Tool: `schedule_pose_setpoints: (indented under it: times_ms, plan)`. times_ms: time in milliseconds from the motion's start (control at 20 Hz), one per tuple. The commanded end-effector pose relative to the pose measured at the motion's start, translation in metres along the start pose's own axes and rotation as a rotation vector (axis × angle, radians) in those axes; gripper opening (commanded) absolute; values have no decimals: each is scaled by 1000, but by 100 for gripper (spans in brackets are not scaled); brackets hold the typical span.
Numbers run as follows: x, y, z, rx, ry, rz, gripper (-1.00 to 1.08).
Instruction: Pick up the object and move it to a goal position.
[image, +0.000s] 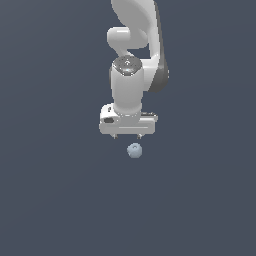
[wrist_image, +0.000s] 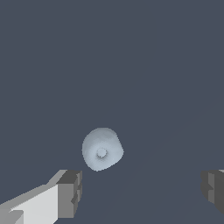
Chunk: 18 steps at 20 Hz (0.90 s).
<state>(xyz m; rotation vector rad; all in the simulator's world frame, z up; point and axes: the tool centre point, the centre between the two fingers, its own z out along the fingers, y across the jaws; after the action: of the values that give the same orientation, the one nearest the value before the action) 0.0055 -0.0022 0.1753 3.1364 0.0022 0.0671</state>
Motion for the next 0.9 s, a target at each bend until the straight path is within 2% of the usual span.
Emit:
schedule_pose_setpoints:
  times_ms: [0, 450, 850]
  plan:
    - [0, 0, 0, 0, 0, 0, 100]
    - [-4, -19, 5, 30, -11, 26, 100]
    - [-4, -20, 6, 30, -12, 43, 100]
